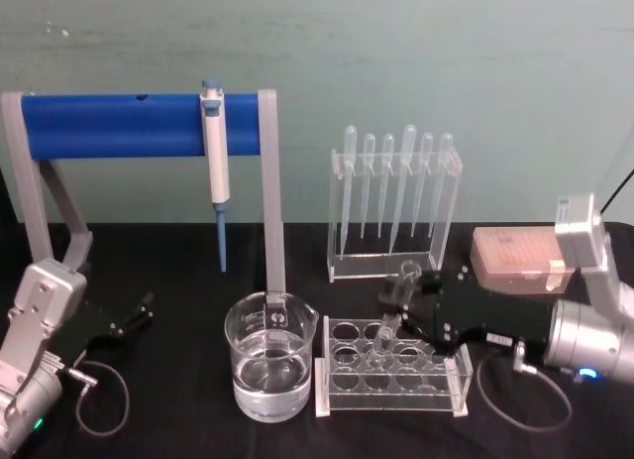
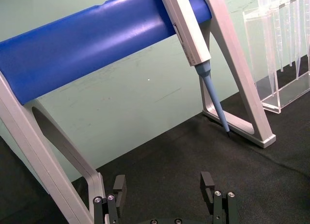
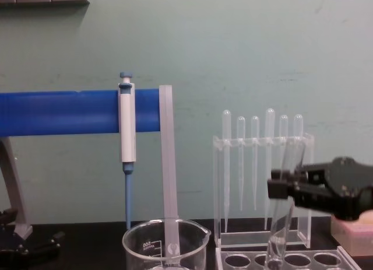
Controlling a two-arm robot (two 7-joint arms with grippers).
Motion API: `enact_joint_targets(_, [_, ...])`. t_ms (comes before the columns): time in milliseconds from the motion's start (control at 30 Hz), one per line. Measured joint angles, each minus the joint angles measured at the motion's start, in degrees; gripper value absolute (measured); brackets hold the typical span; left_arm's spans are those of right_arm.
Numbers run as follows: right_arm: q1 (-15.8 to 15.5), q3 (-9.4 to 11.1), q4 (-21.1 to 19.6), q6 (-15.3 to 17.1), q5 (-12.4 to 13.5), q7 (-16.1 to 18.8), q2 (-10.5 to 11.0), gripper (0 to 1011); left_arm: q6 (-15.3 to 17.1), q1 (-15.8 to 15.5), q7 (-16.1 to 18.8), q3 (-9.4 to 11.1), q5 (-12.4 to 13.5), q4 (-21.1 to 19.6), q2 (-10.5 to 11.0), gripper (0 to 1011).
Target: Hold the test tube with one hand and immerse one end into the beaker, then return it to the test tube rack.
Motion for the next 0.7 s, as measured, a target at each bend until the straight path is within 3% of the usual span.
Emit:
enact_joint_targets(167, [1.64,-0.19,-2.72,3.59,1.24,-0.10,1.11,224,0.00,0.00,0.00,0.00,0.00,0.00,0.00,1000])
enact_joint_targets(500, [5.28,-0.57,-8.05,7.63,2.31,-1.27,2.99,224,0.00,0.00,0.00,0.00,0.00,0.00,0.00,1000])
enact_joint_targets(700, [8.13,-1.49,-8.68,8.64,2.77,-1.33,2.29,224,0.00,0.00,0.00,0.00,0.00,0.00,0.00,1000])
